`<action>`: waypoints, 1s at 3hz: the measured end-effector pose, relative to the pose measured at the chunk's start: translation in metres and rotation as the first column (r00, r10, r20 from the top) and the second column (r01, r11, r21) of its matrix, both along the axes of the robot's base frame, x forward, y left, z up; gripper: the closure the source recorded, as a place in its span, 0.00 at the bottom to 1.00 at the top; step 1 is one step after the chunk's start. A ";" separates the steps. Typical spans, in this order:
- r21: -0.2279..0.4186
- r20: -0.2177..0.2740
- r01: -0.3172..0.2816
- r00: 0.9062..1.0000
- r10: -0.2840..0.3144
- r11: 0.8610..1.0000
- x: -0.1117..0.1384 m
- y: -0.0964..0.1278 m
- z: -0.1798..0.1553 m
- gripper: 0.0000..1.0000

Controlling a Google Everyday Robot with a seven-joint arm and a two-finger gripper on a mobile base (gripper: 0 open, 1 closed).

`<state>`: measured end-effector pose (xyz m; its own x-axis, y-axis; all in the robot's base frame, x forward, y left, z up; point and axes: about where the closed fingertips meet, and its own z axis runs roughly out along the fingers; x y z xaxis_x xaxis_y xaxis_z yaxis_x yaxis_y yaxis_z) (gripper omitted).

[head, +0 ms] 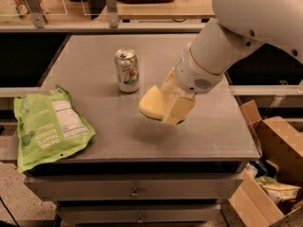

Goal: Move sponge near green rice chip bag

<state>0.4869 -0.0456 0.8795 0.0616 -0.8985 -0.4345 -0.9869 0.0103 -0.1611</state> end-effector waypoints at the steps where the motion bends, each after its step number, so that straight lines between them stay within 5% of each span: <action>1: 0.025 -0.016 -0.095 0.995 0.096 0.995 -0.013 0.032 -0.005 1.00; 3: 0.041 -0.070 -0.262 0.962 0.265 0.964 -0.044 0.089 -0.028 1.00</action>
Offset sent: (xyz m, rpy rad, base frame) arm -0.0527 0.0990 -0.0334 0.0438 0.0890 0.3146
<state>0.4431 0.0431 0.8511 0.2610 -0.8407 -0.4744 -0.9645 -0.2478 -0.0913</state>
